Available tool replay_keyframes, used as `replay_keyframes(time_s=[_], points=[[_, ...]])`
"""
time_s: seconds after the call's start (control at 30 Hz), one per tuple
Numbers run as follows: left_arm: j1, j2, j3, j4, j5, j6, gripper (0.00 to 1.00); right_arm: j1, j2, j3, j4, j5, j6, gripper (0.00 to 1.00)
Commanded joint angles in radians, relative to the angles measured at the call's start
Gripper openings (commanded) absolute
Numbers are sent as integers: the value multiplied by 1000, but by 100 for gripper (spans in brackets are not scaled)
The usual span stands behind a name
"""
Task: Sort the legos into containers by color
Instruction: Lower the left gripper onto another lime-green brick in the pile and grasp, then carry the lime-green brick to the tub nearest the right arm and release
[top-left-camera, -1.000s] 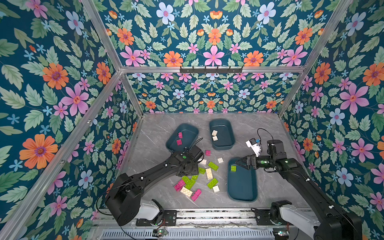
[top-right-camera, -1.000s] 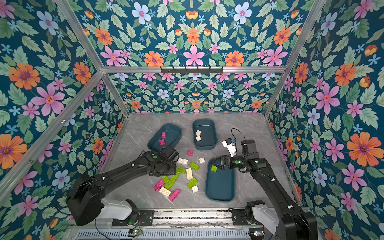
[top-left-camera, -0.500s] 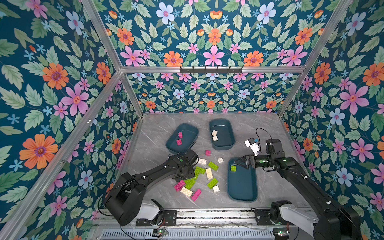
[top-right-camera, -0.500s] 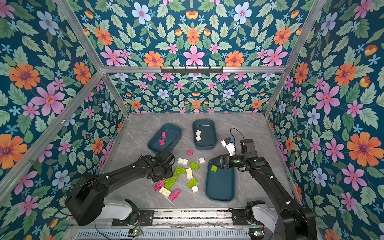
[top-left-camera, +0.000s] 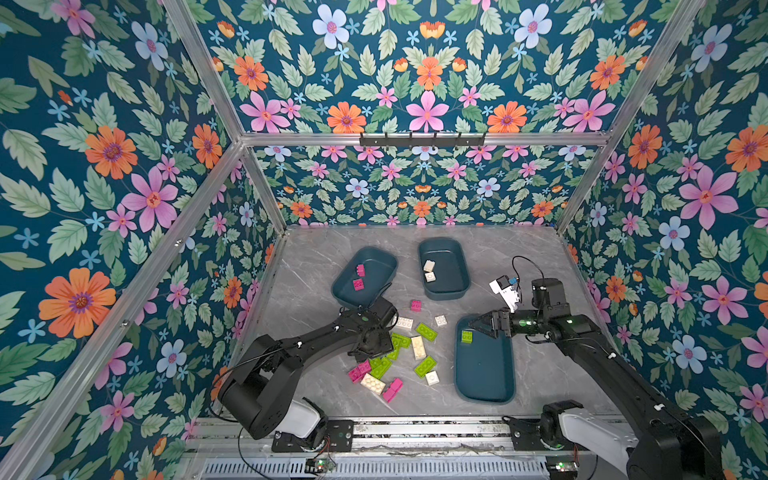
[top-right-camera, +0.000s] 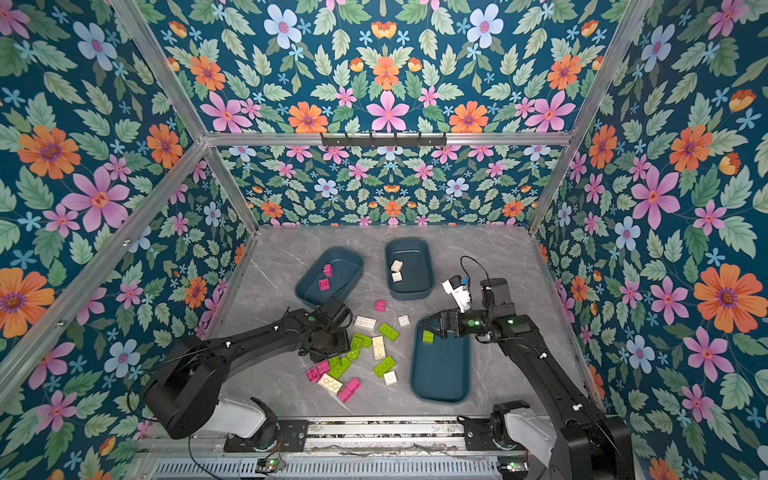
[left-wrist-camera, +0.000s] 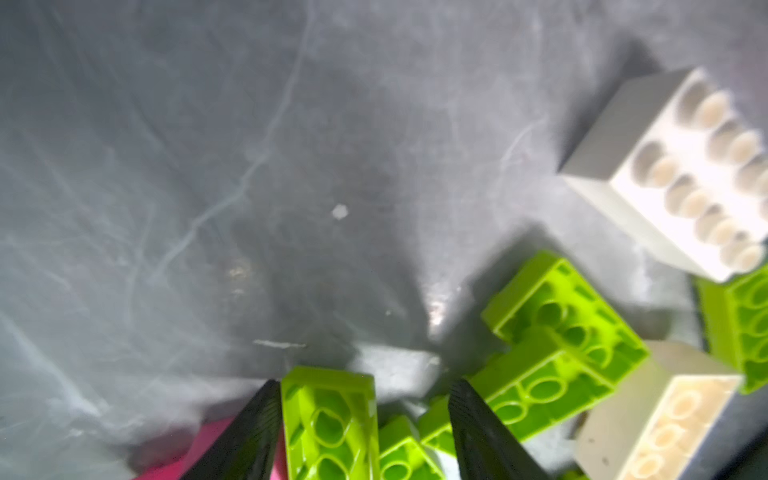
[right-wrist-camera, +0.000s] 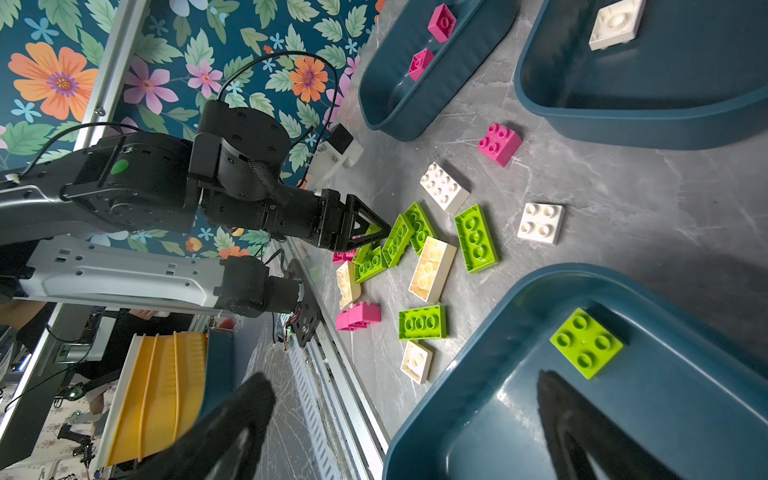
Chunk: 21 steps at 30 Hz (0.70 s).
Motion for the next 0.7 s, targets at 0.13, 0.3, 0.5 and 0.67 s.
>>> replay_keyframes(time_s=[0.13,0.3,0.5,0.67], points=[[-2,17,34,-27,-21,27,59,2,-9,-9,3,3,-6,99],[-8,-5,39,-83,-39,62,58,2,-9,-15,13,1,1,99],[-26,-13,26,-103,-13,93,54,2,-10,-27,19,-5,6,99],[-35,-4,6,-74,5,86,48,2,-20,-35,19,-1,11,99]])
